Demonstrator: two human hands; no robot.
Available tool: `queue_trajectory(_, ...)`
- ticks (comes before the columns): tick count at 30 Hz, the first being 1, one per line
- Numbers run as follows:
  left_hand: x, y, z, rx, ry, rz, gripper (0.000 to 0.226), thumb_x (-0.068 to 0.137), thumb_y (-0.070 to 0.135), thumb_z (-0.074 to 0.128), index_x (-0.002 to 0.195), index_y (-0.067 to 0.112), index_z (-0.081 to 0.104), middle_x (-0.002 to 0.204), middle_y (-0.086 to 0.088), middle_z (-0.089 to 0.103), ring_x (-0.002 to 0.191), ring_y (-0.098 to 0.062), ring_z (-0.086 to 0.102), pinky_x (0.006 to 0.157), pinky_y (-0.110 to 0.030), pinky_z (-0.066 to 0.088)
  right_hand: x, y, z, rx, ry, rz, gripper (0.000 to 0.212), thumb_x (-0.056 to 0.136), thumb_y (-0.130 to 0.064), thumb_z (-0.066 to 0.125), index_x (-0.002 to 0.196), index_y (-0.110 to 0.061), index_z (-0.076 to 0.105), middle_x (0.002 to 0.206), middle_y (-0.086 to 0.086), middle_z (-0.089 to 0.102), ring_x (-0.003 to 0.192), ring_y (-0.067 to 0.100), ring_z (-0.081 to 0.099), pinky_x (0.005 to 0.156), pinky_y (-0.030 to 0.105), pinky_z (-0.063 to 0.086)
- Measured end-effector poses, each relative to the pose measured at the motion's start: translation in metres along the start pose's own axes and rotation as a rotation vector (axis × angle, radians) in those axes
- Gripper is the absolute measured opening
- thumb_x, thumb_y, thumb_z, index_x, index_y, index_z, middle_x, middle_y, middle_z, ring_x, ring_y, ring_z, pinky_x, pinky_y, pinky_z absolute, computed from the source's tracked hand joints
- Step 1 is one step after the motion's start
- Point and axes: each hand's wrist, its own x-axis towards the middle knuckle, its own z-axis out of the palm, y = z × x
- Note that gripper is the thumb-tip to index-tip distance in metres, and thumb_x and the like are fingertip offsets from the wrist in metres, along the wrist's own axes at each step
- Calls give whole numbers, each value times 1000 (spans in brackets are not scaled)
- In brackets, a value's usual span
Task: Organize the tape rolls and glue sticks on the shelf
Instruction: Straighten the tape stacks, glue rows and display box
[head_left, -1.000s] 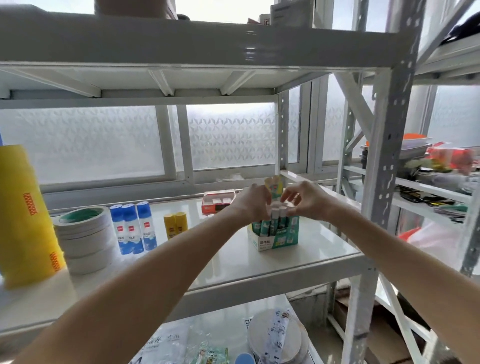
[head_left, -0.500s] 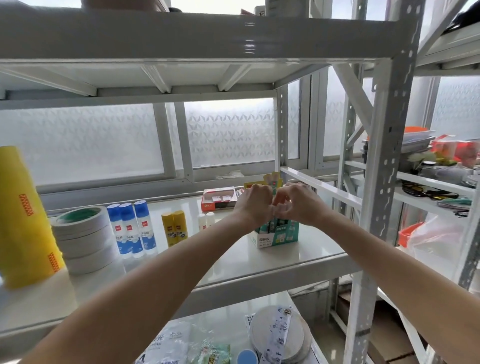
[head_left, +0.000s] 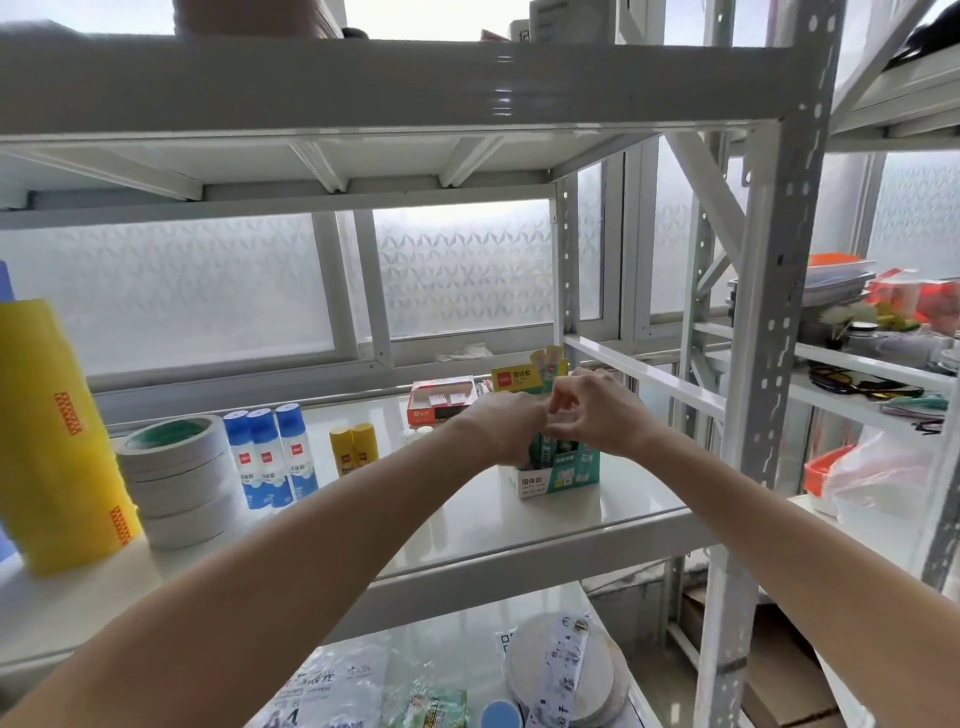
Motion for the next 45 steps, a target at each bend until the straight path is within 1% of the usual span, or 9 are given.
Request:
queue_trajectory(4, -3, -6, -2, -26, 34, -129, 17, 93, 19, 59, 107, 8, 61, 90, -4, 56, 75, -19, 51, 59, -26, 43, -1, 0, -2, -1, -13, -6, 15, 79, -29, 74, 89, -22, 66, 92, -4, 60, 86, 13, 56, 79, 40, 55)
queue_trajectory(10, 9, -36, -22, -824, 216, -263, 17, 97, 23, 56, 98, 6, 59, 98, -18, 71, 94, -30, 68, 91, -45, 53, 1, 6, -5, 123, -70, -6, 17, 78, -28, 77, 91, -19, 69, 88, -8, 60, 81, 6, 59, 76, 31, 54)
queue_trajectory(18, 14, -11, 5, -694, 297, -214, 27, 73, 27, 81, 85, 4, 76, 82, -10, 72, 75, -27, 65, 62, -35, 53, 2, 7, -6, 202, -88, 43, 26, 69, -47, 73, 81, -24, 70, 80, -4, 65, 74, 14, 62, 69, 34, 54)
queue_trajectory(22, 14, -7, 8, -565, 291, -207, 25, 73, 21, 79, 85, 1, 71, 82, -14, 72, 77, -29, 69, 69, -42, 58, 3, 7, -6, 168, -87, 36, 21, 72, -32, 79, 85, -20, 67, 78, -11, 56, 75, 11, 57, 65, 22, 45)
queue_trajectory(27, 16, -3, 11, -505, 354, -153, 40, 77, 11, 72, 113, 7, 54, 87, -10, 67, 81, -29, 67, 71, -40, 57, 0, 8, -4, 150, -60, 24, 27, 76, -27, 78, 100, -16, 70, 92, -5, 56, 87, 13, 57, 78, 28, 51)
queue_trajectory(32, 19, -5, 19, -462, 344, -189, 15, 84, 7, 63, 98, 6, 57, 88, -14, 67, 79, -31, 67, 70, -43, 59, -3, 11, 3, 141, -28, 14, 25, 76, -24, 76, 99, -18, 70, 101, 1, 55, 94, 18, 56, 85, 34, 52)
queue_trajectory(37, 15, 3, 37, -462, 336, -213, 45, 89, 1, 57, 129, 1, 36, 99, -18, 66, 89, -34, 65, 70, -38, 56, -12, 11, 5, 163, 131, 33, 32, 76, -19, 74, 106, -13, 65, 106, 3, 56, 102, 18, 55, 89, 31, 48)
queue_trajectory(40, 15, 1, 48, -503, 384, -233, 44, 88, 1, 59, 125, 2, 36, 98, -16, 67, 87, -30, 65, 69, -36, 55, -17, 17, 10, 159, 229, 150, 47, 74, -21, 77, 115, -10, 56, 113, 8, 55, 102, 21, 55, 88, 33, 50)
queue_trajectory(45, 12, 1, 57, -522, 459, -230, 34, 86, 3, 63, 115, 4, 45, 98, -14, 68, 88, -30, 67, 72, -42, 59, -24, 20, 22, 265, 122, 216, 55, 78, -22, 77, 125, -16, 49, 110, 10, 69, 87, 25, 68, 83, 46, 56)
